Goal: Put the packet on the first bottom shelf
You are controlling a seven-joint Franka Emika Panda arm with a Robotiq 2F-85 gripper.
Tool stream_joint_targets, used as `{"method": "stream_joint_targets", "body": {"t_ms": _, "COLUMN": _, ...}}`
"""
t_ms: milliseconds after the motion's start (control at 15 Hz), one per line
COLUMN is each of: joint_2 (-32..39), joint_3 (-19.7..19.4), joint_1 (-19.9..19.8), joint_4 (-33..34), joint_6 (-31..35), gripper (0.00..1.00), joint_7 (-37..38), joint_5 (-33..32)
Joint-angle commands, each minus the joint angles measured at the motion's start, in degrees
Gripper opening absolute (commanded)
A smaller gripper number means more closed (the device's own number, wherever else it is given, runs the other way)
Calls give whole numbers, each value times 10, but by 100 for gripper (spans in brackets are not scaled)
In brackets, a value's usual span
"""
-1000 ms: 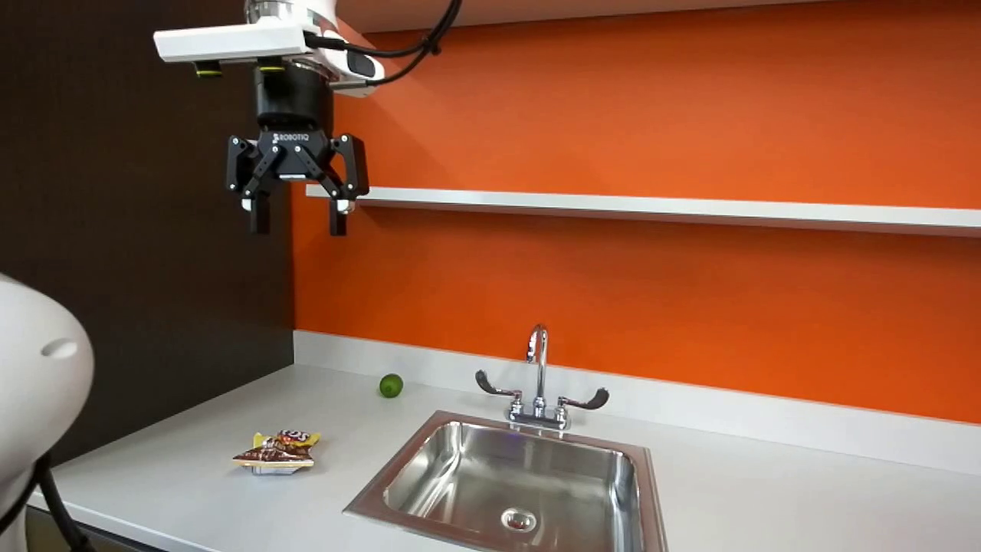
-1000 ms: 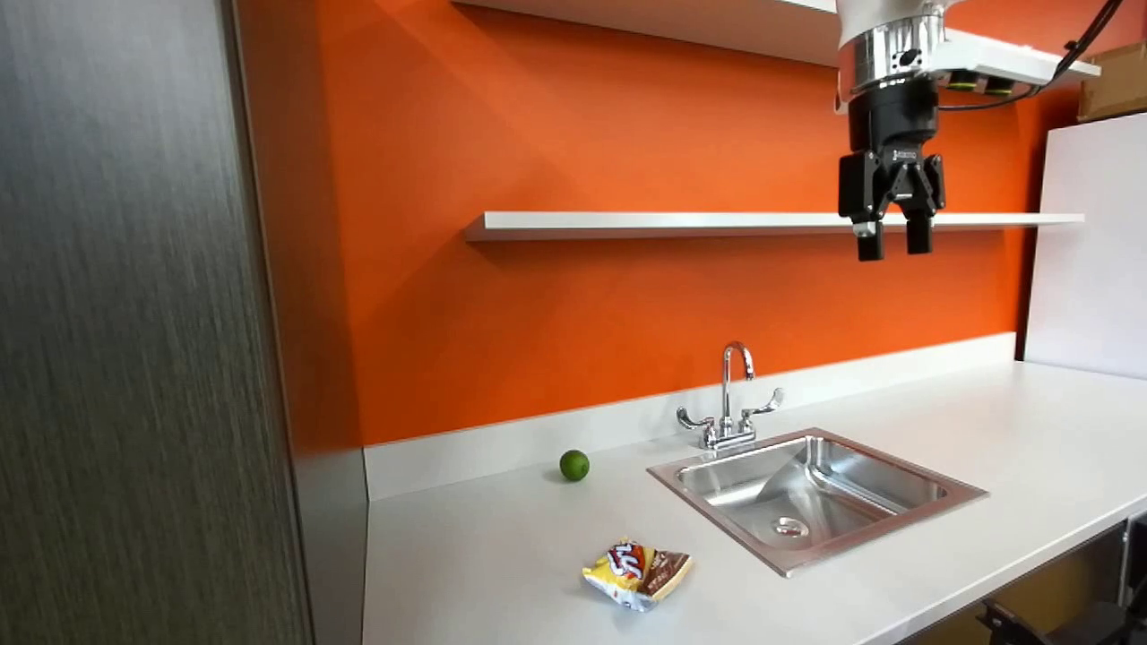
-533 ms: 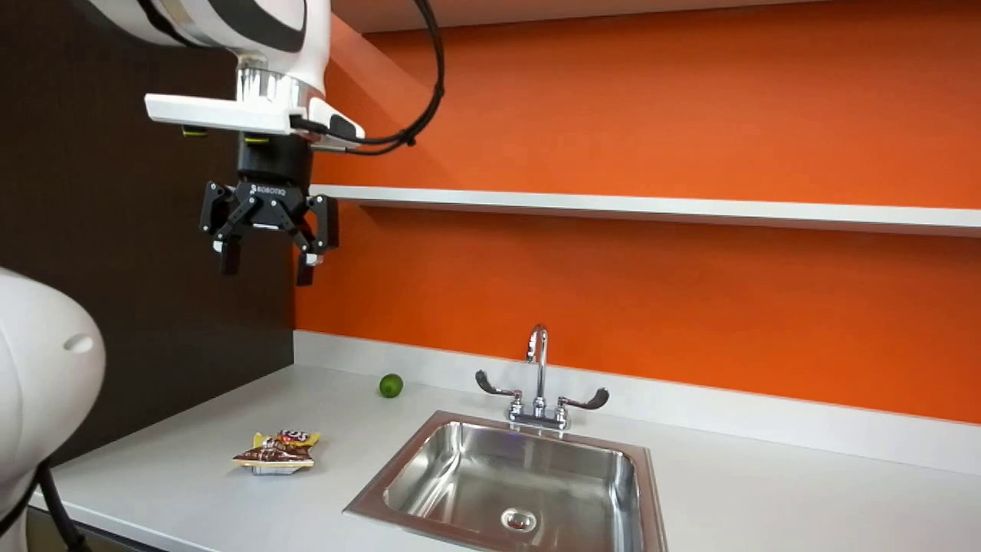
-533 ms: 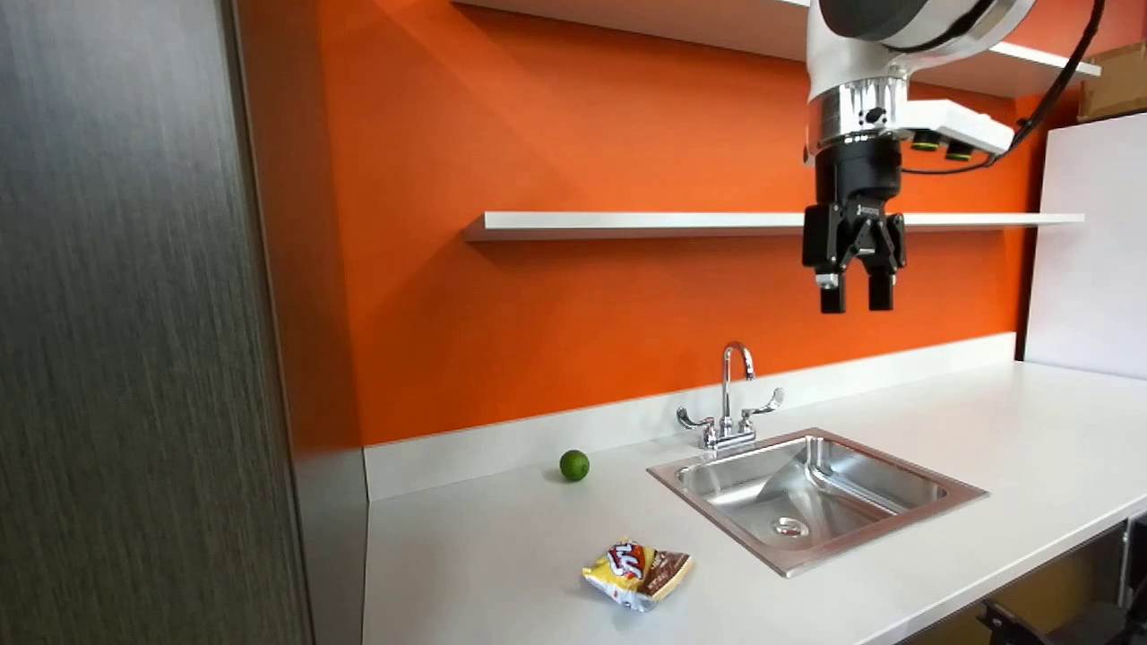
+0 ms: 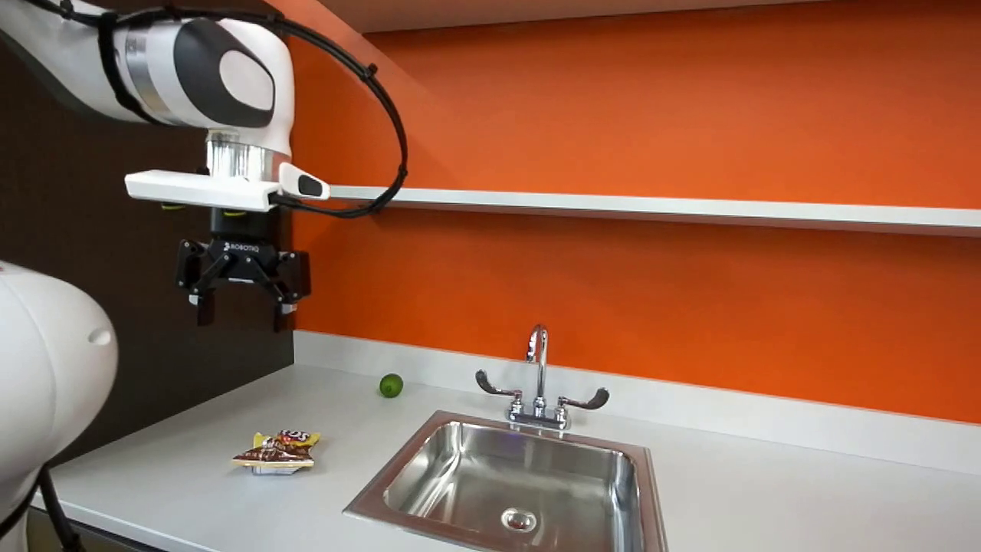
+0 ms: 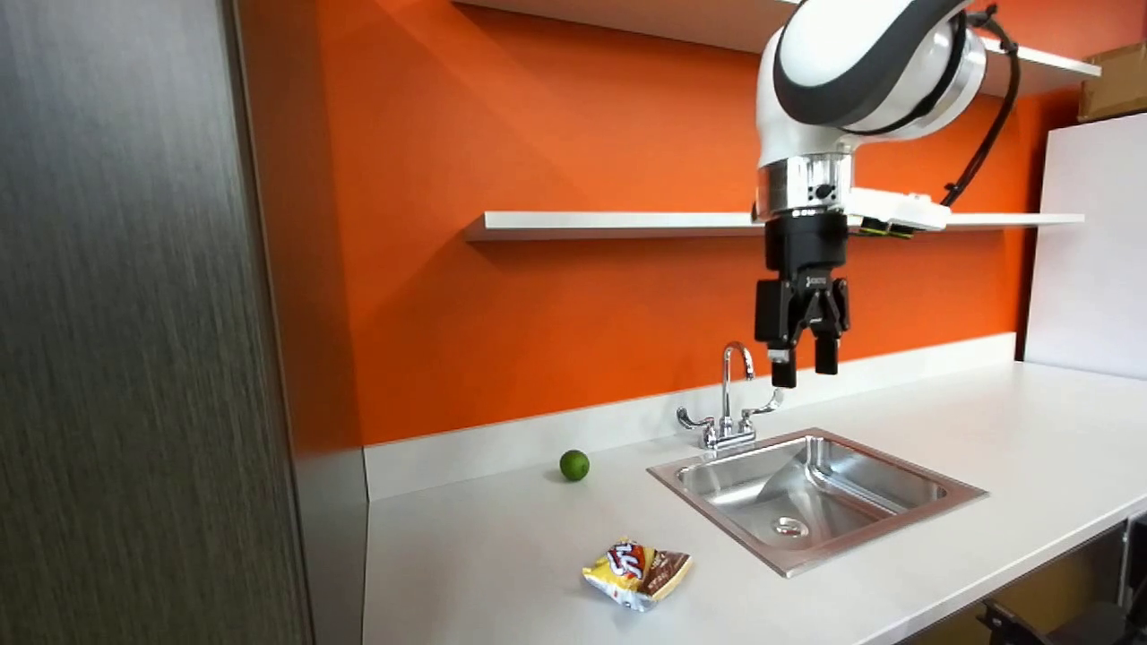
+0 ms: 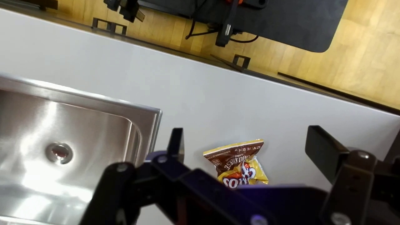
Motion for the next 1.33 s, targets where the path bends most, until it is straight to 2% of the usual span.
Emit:
{"method": "stream_joint_targets", "body": {"t_ms": 0, "joint_2": 54, "joint_3": 28, "joint_1": 14, "joint_4": -22, "joint_6": 92, "gripper": 100, "joint_7": 12, "joint_5": 3}}
{"method": "stream_joint_targets", "body": {"t_ms": 333, "joint_2": 158, "joint_3": 43, "joint_1": 13, "joint_4": -22, "joint_6": 216, "gripper": 100, "joint_7": 23, "joint_5": -8}}
{"method": "stream_joint_targets", "body": {"t_ms": 667, "joint_2": 260, "joint_3": 49, "joint_1": 6, "joint_4": 0, "joint_6": 307, "gripper": 100, "joint_7": 35, "joint_5": -21}}
{"method": "stream_joint_targets", "body": {"t_ms": 933, "joint_2": 330, "joint_3": 54, "joint_1": 4, "joint_4": 29, "joint_6": 345, "gripper": 100, "joint_7": 51, "joint_5": -37}}
{"method": "stream_joint_targets", "body": {"t_ms": 1267, "joint_2": 399, "joint_3": 70, "joint_1": 11, "joint_4": 74, "joint_6": 352, "gripper": 100, "joint_7": 78, "joint_5": -62}}
